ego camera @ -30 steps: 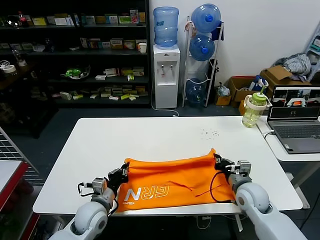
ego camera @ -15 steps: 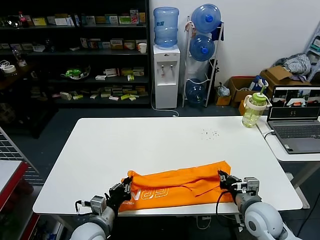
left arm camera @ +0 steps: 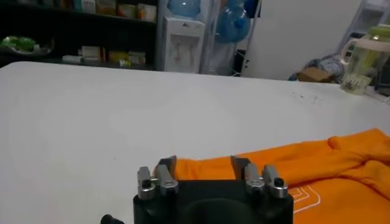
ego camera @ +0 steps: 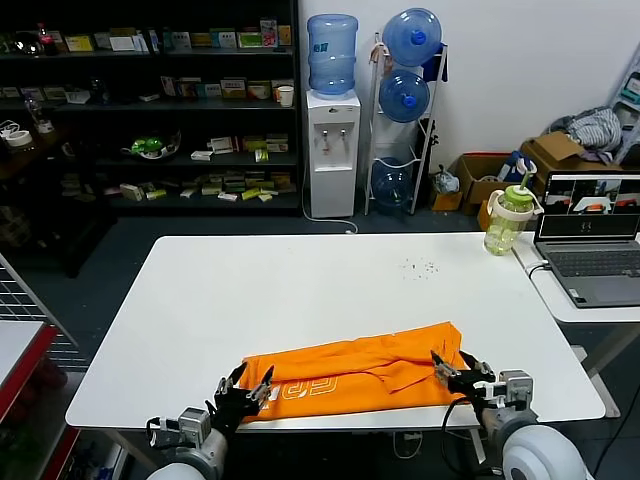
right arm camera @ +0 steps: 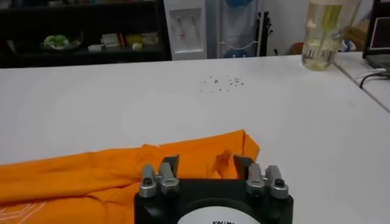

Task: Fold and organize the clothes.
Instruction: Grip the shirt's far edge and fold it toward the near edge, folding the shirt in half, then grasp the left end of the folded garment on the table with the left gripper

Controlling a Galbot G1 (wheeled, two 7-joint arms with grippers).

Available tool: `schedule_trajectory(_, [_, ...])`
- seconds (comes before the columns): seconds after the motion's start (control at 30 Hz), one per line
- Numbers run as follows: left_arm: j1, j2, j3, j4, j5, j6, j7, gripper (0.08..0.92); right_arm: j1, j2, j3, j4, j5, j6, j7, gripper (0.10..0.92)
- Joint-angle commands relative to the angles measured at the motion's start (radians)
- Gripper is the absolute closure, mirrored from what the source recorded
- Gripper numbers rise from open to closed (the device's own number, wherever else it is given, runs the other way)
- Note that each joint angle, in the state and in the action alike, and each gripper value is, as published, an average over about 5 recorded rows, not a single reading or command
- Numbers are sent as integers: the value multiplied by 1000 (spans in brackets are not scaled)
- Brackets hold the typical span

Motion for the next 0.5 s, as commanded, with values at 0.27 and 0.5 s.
schedule_trajectory(0.27, [-19, -56, -3, 133, 33, -18, 10, 179, -85, 14, 53, 36, -31, 4, -12, 203])
schedule_trajectory(0.5, [-16, -54, 1, 155, 35, -21, 6, 181, -82, 19, 49, 39, -35, 5, -13, 203])
